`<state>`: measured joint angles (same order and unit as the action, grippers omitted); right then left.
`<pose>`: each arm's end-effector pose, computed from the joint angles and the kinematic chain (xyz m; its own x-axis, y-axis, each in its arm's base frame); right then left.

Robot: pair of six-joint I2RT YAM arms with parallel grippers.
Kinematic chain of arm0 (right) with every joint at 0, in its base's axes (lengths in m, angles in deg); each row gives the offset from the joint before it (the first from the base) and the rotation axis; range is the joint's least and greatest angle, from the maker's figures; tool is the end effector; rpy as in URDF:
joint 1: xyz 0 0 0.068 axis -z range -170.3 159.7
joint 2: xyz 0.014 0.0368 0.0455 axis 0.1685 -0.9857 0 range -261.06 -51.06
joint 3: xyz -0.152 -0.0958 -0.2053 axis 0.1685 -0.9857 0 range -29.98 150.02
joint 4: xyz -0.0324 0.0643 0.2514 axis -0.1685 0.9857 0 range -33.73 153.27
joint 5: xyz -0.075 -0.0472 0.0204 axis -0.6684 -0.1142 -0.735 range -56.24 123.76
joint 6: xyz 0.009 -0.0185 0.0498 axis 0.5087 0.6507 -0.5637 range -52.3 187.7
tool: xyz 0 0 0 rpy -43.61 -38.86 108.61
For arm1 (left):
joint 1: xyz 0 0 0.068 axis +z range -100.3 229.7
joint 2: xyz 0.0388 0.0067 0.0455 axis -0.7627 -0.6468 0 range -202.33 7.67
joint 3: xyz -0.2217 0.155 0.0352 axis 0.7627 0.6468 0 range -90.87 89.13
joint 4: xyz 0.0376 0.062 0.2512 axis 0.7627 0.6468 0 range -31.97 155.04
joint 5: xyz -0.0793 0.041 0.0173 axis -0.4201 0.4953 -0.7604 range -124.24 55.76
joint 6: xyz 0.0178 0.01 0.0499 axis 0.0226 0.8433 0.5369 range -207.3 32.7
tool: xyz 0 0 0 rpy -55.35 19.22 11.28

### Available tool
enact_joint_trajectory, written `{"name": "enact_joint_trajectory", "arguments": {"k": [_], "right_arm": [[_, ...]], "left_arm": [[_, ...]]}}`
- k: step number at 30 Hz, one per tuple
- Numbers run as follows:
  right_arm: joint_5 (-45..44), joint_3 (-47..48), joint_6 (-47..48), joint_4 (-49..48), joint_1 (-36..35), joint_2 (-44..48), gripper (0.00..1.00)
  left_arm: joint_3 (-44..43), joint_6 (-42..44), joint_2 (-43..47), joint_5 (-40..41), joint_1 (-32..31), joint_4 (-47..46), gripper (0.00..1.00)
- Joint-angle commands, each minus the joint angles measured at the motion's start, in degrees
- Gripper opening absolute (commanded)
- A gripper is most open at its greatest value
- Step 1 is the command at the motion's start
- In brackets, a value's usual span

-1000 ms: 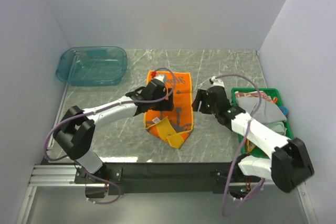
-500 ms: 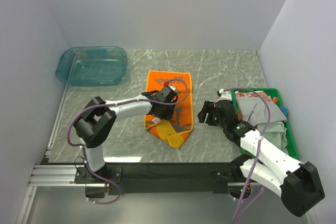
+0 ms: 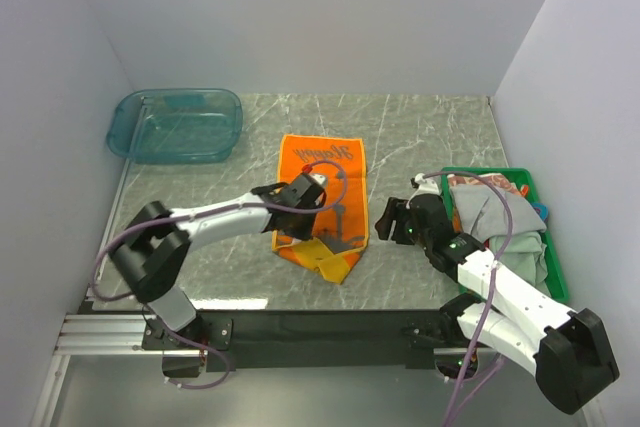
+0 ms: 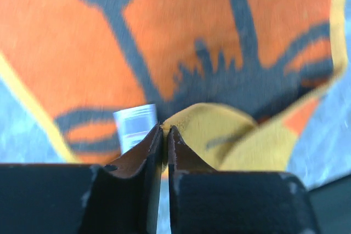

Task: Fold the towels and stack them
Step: Flatten out the crumpled towel

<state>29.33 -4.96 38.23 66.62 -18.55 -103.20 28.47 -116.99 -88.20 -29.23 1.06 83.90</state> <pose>0.1690 0.0877 0.1971 -0.6723 0.1957 -0.7140 -0.1001 0.9315 0.3496 0.2234 -0.2492 0.1880 -0.8590 0.2289 -0.4580 0.3388 0.9248 -0.1731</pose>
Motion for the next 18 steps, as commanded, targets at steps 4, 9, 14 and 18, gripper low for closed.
{"name": "enact_joint_trajectory", "arguments": {"k": [4,9,14,18], "right_arm": [[5.47,0.73,1.87,-1.03,-0.75,0.38,0.71],[6.27,1.70,1.61,-1.03,-1.89,-3.14,0.71],[5.92,2.58,1.08,-1.21,-3.65,-5.60,0.70],[4.51,4.77,1.09,0.02,-6.81,-7.62,0.70]], "left_arm": [[9.57,-4.49,12.18,-2.82,-0.31,1.47,0.14],[17.50,-9.41,19.05,-5.79,-0.40,-0.20,0.18],[25.23,-14.41,24.50,-8.70,-0.40,-0.20,0.24],[29.37,-17.76,28.89,-9.23,-0.40,0.67,0.27]]}}
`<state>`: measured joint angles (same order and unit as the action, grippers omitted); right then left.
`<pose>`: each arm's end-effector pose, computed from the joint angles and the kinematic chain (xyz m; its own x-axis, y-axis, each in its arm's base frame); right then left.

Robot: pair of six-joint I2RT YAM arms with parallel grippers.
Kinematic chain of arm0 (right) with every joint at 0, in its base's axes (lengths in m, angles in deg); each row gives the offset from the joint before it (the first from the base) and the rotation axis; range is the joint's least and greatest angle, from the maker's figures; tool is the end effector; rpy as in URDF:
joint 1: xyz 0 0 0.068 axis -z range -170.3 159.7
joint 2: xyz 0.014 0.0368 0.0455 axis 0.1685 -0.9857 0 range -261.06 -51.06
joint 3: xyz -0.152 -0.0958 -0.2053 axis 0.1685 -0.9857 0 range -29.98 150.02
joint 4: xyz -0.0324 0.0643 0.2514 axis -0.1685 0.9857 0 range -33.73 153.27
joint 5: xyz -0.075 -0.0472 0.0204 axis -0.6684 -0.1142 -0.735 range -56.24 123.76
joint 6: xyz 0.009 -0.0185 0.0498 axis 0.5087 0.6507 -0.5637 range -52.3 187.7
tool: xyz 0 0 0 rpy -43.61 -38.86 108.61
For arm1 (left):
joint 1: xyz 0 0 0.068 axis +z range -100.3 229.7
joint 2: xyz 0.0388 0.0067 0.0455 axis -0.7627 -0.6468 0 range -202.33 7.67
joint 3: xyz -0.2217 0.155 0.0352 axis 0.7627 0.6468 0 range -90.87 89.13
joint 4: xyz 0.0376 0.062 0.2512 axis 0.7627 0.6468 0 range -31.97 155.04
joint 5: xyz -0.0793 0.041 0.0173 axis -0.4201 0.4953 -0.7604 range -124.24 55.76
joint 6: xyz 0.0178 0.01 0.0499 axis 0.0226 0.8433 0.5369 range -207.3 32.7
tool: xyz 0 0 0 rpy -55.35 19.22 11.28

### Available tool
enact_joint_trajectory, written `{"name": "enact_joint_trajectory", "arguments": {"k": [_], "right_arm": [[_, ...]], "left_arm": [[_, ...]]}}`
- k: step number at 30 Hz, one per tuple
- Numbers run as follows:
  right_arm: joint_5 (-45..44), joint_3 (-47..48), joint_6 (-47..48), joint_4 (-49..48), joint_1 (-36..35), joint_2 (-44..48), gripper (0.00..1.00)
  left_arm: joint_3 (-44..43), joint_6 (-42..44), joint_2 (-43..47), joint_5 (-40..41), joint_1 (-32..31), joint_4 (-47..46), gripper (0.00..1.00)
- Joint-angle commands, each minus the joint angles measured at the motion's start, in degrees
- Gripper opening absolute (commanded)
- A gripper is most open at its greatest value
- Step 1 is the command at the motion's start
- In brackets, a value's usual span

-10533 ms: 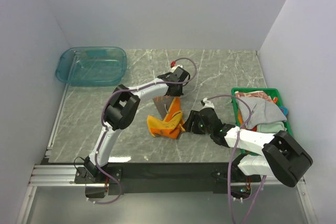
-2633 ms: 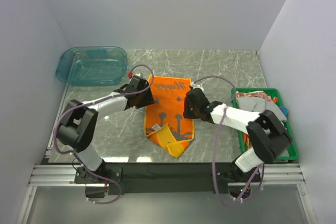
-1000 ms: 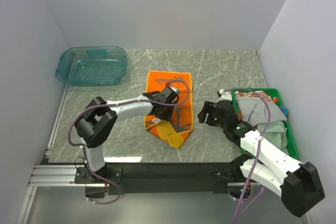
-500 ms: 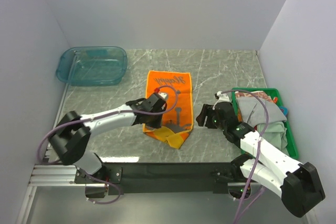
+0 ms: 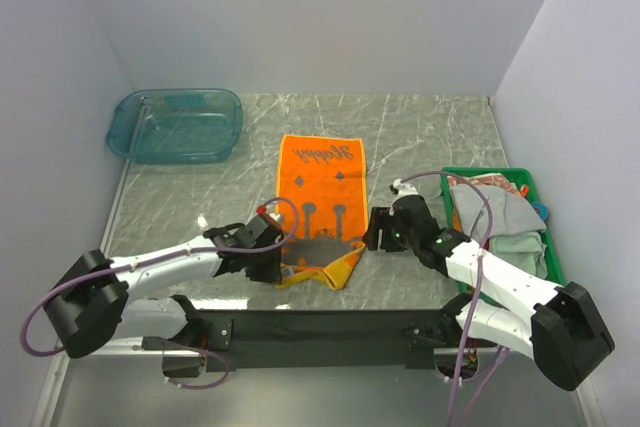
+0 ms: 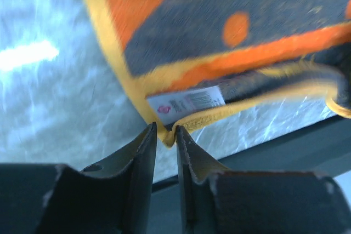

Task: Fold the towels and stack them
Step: Flatten out the crumpled towel

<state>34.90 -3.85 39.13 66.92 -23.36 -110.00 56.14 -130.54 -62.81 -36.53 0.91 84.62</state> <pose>0.1687 0.1107 0.1820 -0.7730 0.0674 -0.6308 -0.2139 0.9084 0.3592 0.1376 -0.1594 0.1622 -0.9545 0.0509 -0.2938 0.1500 0.9335 -0.3256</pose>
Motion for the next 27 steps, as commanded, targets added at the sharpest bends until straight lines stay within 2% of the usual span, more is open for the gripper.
{"name": "enact_joint_trajectory", "arguments": {"k": [1,3,9,11,12,13,15,16,17,20,23,26,27], "right_arm": [[-2.71,4.10,0.19,0.50,-2.62,-1.09,0.70],[-4.92,5.42,0.28,1.12,-4.20,-1.79,0.70],[-11.24,11.57,0.02,5.60,-14.57,-4.68,0.70],[-11.87,14.11,-0.51,7.27,-17.73,-6.18,0.70],[-12.13,14.91,-1.21,7.97,-18.44,-7.67,0.70],[-12.83,15.44,-1.48,8.85,-19.14,-8.38,0.70],[-13.10,15.97,-2.88,9.38,-20.20,-10.13,0.70],[-12.58,15.80,-3.32,9.30,-20.29,-10.58,0.70],[-12.75,15.10,-3.67,9.30,-20.29,-10.85,0.70],[-13.80,12.99,-5.78,8.86,-20.03,-11.29,0.68],[-14.16,12.19,-5.97,8.16,-17.31,-11.37,0.65],[-12.58,13.41,-3.60,6.23,-11.17,-11.99,0.62],[-11.96,14.03,-3.07,5.44,-9.50,-12.43,0.61]], "left_arm": [[2.05,-5.17,4.46,-1.85,-0.33,0.39,0.28],[2.41,-6.41,6.57,-1.32,-0.51,1.71,0.27],[1.70,-9.75,14.40,-0.61,-0.60,5.83,0.15],[1.44,-10.71,15.89,-0.71,-0.69,6.89,0.22],[1.09,-11.07,16.51,-0.27,-0.69,8.12,0.31],[0.74,-11.51,17.90,0.08,-0.69,8.82,0.48],[-1.01,-11.77,19.49,0.96,-0.69,10.41,0.62],[-1.80,-11.78,21.15,2.10,-0.69,12.24,0.75],[-2.59,-12.04,22.04,2.11,-0.69,13.04,0.80],[-5.06,-11.87,23.89,5.88,-0.69,13.06,0.84],[-6.99,-9.67,21.01,7.64,-0.69,8.67,0.82],[-10.50,-6.33,12.85,10.97,-0.08,2.97,0.80],[-12.78,-5.72,7.69,11.77,1.06,1.46,0.79]]}}
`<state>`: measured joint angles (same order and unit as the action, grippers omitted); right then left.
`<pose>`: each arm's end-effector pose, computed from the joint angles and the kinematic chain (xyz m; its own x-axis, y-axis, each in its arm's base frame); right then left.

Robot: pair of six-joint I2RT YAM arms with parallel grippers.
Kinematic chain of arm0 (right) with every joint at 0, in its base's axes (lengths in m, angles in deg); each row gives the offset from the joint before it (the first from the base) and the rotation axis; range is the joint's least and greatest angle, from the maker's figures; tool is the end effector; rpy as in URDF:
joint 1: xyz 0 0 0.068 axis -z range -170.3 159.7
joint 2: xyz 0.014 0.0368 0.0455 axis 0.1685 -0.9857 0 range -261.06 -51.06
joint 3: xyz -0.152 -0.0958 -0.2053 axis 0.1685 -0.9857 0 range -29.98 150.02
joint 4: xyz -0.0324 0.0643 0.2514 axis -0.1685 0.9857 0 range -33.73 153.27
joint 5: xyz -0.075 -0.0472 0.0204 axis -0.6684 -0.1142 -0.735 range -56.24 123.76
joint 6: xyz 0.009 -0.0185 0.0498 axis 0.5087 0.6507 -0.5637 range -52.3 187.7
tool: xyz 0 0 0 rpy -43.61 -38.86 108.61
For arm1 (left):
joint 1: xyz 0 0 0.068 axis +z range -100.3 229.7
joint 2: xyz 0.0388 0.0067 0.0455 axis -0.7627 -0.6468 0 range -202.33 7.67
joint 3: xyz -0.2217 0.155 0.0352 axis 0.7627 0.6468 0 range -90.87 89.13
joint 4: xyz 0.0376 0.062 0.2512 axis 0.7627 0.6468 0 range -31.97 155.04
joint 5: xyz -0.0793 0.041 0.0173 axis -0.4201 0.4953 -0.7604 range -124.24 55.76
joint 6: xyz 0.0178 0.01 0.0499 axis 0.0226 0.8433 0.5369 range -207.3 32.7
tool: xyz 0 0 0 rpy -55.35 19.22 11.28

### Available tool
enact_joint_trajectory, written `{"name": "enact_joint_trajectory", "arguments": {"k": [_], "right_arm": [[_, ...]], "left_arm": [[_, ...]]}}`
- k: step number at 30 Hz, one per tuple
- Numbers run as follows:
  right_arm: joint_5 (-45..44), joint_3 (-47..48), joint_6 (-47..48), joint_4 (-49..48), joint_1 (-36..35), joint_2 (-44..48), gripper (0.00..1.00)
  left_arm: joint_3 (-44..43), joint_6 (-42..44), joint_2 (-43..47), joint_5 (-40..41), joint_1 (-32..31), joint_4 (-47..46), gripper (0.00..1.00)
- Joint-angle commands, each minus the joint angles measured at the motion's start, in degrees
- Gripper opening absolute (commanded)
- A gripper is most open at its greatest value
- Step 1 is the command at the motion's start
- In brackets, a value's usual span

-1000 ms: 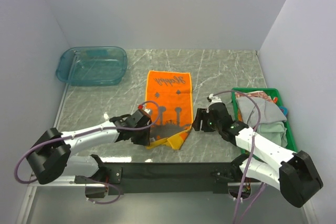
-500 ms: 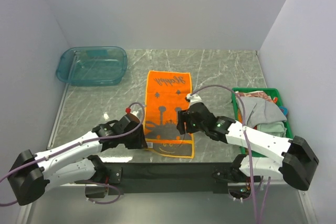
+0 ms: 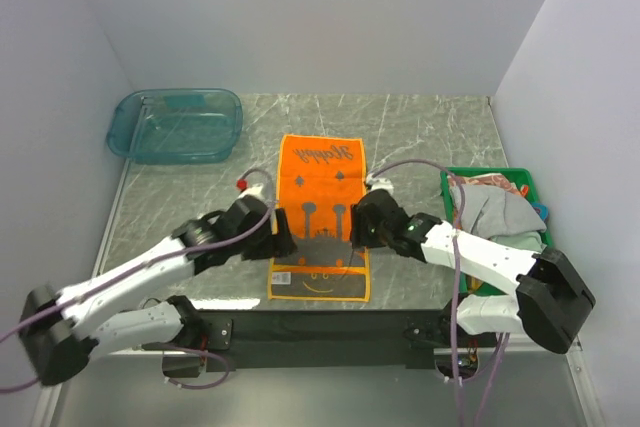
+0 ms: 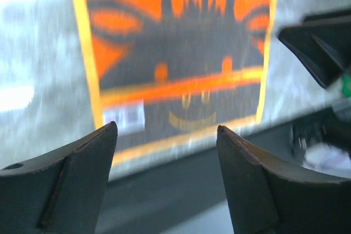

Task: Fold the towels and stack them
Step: Flatten out the crumpled towel

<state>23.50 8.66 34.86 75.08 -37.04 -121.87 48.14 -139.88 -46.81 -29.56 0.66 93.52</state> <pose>0.1699 0.1714 0.1985 -0.7944 -0.0654 -0.6039 -0.2487 0.9420 0.2252 0.1272 -0.1422 0.2469 -0.8704 -0.2049 -0.4477 0.0432 0.8741 -0.4839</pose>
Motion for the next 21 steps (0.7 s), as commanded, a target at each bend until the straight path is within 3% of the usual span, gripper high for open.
{"name": "enact_joint_trajectory", "arguments": {"k": [1,6,13,16,21], "right_arm": [[-0.11,2.23,1.90,-4.29,6.73,-1.08,0.60],[0.16,10.49,6.38,-7.38,10.35,-9.77,0.58],[1.55,18.14,8.23,-8.09,11.50,-22.17,0.58],[4.27,17.27,7.97,-8.35,11.50,-24.90,0.58],[6.39,13.85,6.92,-6.86,10.80,-25.96,0.58]], "left_arm": [[-5.67,4.84,-10.80,5.41,2.09,-9.62,0.78],[-15.13,8.45,-28.53,4.02,9.90,-19.39,0.76],[-27.38,12.41,-46.14,2.17,13.26,-18.35,0.75],[-25.73,11.54,-48.53,0.77,13.35,-19.13,0.73],[-14.75,8.02,-45.64,-2.49,13.26,-22.65,0.71]]}}
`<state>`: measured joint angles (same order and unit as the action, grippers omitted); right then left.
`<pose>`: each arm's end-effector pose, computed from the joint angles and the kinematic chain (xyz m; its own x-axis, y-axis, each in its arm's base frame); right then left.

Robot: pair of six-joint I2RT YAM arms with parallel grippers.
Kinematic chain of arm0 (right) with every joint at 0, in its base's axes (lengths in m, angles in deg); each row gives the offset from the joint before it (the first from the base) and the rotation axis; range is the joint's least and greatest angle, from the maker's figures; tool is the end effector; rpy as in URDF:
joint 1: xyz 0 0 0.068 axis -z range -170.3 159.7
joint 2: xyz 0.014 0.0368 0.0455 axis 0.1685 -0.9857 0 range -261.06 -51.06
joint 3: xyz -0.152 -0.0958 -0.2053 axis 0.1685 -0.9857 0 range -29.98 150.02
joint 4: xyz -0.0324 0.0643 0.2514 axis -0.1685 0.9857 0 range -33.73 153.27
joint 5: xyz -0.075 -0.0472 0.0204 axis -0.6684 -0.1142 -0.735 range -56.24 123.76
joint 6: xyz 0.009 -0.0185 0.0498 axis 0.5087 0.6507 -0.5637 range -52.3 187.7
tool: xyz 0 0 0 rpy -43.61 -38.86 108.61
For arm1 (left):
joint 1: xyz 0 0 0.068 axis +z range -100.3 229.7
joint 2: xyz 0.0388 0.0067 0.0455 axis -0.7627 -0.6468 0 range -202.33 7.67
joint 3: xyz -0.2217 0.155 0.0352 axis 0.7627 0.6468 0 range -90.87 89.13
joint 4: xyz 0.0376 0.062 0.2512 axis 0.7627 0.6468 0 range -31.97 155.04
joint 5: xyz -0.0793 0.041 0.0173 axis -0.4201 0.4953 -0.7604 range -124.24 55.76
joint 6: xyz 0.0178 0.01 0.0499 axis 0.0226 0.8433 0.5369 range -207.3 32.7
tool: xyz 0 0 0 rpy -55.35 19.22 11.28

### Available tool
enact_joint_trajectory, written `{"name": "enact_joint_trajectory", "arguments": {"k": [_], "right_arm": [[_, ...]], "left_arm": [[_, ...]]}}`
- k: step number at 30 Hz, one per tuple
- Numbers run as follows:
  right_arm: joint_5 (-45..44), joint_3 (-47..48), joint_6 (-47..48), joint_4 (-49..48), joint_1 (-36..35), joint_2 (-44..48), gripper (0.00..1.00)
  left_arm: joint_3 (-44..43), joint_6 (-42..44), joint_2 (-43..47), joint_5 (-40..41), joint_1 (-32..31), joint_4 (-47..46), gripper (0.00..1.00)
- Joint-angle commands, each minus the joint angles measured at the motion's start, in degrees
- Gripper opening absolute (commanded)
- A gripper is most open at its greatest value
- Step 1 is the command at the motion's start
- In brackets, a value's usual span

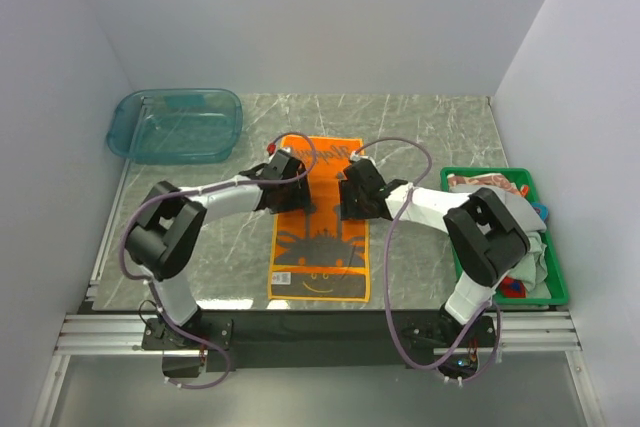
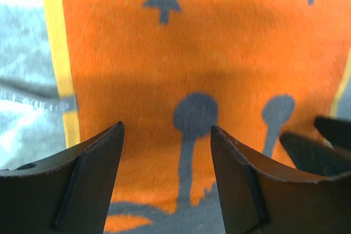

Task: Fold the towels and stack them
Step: Flatten out the crumpled towel

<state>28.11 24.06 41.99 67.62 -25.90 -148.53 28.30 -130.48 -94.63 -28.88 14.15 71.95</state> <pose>0.2758 0.1932 0.1610 -0.8299 -0.0631 -0.5544 -0.1921 0.9651 0.1777 0.2962 -0.2077 0.1640 -0.8549 -0.2265 -0.4668 -0.0676 0.9406 -0.3326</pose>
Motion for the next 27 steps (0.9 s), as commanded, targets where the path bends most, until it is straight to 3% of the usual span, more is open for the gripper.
{"name": "enact_joint_trajectory", "arguments": {"k": [1,8,13,19,22,27], "right_arm": [[1.87,-3.31,-0.47,1.21,-0.61,1.05,0.58],[2.84,-9.65,-1.26,5.86,-5.80,7.11,0.59],[4.33,-10.28,-0.84,10.08,-7.74,15.80,0.59],[-0.06,2.72,7.76,15.02,-3.97,19.43,0.59],[0.90,10.19,11.54,13.70,1.04,15.32,0.58],[1.25,20.82,14.46,10.27,6.67,5.82,0.49]], "left_arm": [[6.68,-1.90,2.98,-3.60,-0.22,-1.60,0.71],[20.65,-4.10,14.22,-5.98,-1.45,-3.54,0.72],[22.34,-4.81,22.40,-5.63,-4.18,1.20,0.78],[11.04,0.72,26.02,1.49,-0.23,9.37,0.79],[2.61,4.41,21.72,3.68,4.51,10.43,0.77],[-12.35,9.34,6.70,4.21,9.53,13.33,0.72]]}}
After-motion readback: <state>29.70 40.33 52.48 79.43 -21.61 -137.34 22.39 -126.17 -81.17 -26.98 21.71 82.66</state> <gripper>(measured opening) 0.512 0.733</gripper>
